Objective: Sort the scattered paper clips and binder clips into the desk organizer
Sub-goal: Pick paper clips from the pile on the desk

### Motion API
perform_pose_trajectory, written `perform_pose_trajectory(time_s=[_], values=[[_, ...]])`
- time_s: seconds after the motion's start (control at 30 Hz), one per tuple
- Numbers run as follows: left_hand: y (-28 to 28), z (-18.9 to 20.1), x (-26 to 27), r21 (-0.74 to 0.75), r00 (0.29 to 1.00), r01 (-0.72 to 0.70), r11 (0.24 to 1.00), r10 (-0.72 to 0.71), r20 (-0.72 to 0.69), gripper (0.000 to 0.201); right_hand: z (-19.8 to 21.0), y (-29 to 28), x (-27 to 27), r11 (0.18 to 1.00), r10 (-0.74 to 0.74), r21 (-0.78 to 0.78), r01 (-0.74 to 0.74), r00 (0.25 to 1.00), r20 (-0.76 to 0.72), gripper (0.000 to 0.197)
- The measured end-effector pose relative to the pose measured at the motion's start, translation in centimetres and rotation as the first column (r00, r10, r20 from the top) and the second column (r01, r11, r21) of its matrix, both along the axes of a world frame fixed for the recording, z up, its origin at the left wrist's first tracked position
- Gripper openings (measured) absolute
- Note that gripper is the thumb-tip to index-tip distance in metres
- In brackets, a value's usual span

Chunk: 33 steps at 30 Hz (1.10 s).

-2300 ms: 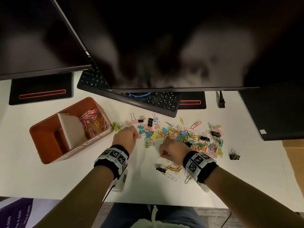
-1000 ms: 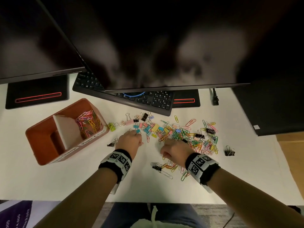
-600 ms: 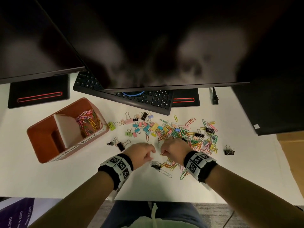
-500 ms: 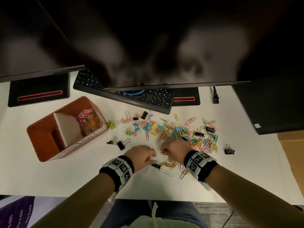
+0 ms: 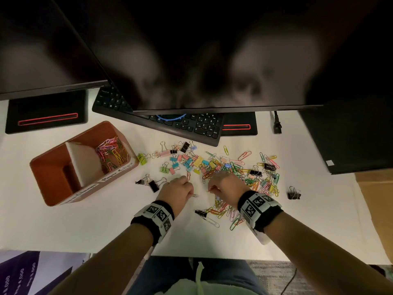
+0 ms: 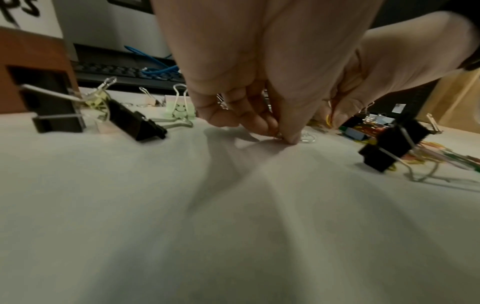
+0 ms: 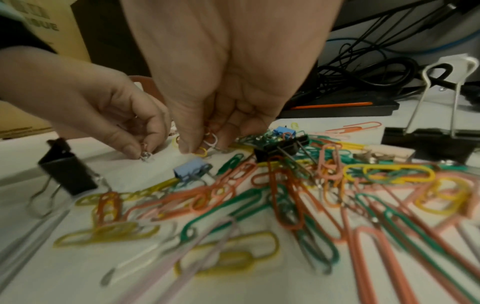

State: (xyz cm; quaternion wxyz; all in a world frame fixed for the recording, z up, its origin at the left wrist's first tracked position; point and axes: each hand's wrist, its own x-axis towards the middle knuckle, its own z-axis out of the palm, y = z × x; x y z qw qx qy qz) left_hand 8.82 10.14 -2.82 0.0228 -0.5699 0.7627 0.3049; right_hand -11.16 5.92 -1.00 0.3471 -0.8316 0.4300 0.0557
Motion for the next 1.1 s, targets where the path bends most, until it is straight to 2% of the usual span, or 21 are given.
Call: perform_pose_trajectory(time_s=[0.13, 0.23, 0.37, 0.43, 0.5, 0.63, 0.8, 0.9, 1.1], values=[[-0.4, 0.3, 0.5, 0.032, 0.999, -0.043, 0.999, 0.044, -0.02, 0.013, 0.3, -0.8, 0.5, 0.997, -0.048, -0.058, 0.052, 0.997, 0.062, 0.013], [-0.1, 0.2, 0.6, 0.083, 0.973, -0.19, 0.978, 0.199, -0.119, 0.006, 0.2, -1.5, 0.9, 0.995, -0.034, -0.095, 0.038, 0.998, 0.044, 0.017], [-0.5, 0.5, 0.1, 0.171, 0.848, -0.454, 0.874, 0.483, -0.219, 0.025, 0.2, -2.0, 1.2, 0.994, -0.004, -0.11, 0.002, 1.0, -0.02, 0.015], [-1.2, 0.6, -0.1, 0.179, 0.792, -0.544, 0.82, 0.572, -0.214, 0.028, 0.1, -2.1, 1.4, 0.996, -0.015, -0.086, 0.011, 0.999, -0.05, 0.011], [-1.9, 0.5, -0.4, 0.176, 0.765, -0.587, 0.79, 0.612, -0.2, 0.029, 0.2, -2.2, 1.6, 0.998, -0.023, -0.059, 0.018, 0.997, -0.077, 0.01], [-3.1, 0.2, -1.3, 0.181, 0.767, -0.597, 0.782, 0.622, -0.156, 0.03, 0.4, -2.3, 1.9, 1.0, -0.026, -0.019, 0.024, 0.991, -0.129, 0.013], [-3.9, 0.3, -1.2, 0.084, 0.859, -0.505, 0.859, 0.51, -0.048, 0.015, 0.3, -2.6, 2.0, 1.0, 0.002, 0.011, 0.0, 0.985, -0.171, 0.013], [-4.3, 0.4, -0.9, 0.063, 0.88, -0.472, 0.879, 0.474, -0.03, 0.011, 0.2, -2.8, 1.9, 1.0, 0.012, 0.0, -0.013, 0.988, -0.156, 0.012], [-4.6, 0.4, -0.8, 0.069, 0.898, -0.436, 0.897, 0.439, -0.037, 0.009, 0.3, -3.3, 1.9, 0.985, 0.014, -0.17, -0.022, 0.999, -0.048, 0.004]])
